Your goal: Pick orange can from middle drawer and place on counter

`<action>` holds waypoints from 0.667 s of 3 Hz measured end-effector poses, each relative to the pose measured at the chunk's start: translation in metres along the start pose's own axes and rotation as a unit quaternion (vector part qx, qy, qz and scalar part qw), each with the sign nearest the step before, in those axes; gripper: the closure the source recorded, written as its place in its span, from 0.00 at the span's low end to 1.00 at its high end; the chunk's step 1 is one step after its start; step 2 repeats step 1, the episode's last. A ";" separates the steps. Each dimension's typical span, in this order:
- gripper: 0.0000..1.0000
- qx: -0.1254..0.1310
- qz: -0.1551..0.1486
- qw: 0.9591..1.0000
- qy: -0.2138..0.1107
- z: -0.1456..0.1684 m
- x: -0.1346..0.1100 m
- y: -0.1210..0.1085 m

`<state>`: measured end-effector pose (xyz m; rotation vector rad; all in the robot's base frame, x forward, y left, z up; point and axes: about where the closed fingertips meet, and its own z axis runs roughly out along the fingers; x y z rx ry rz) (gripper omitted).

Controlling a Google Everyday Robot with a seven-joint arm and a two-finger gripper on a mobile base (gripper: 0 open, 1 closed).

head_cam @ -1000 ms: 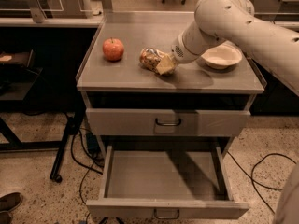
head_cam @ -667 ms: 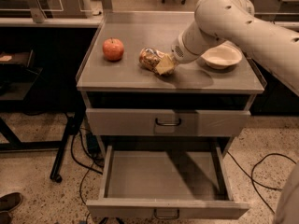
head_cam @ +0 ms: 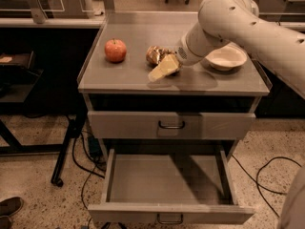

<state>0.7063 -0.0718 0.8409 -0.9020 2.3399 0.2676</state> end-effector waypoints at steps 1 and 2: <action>0.00 0.000 0.000 1.000 0.000 0.000 0.000 0.000; 0.00 0.000 0.000 1.000 0.000 0.000 0.000 0.000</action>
Offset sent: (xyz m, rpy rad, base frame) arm 0.0000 0.0000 0.0000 0.0000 0.0000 0.0000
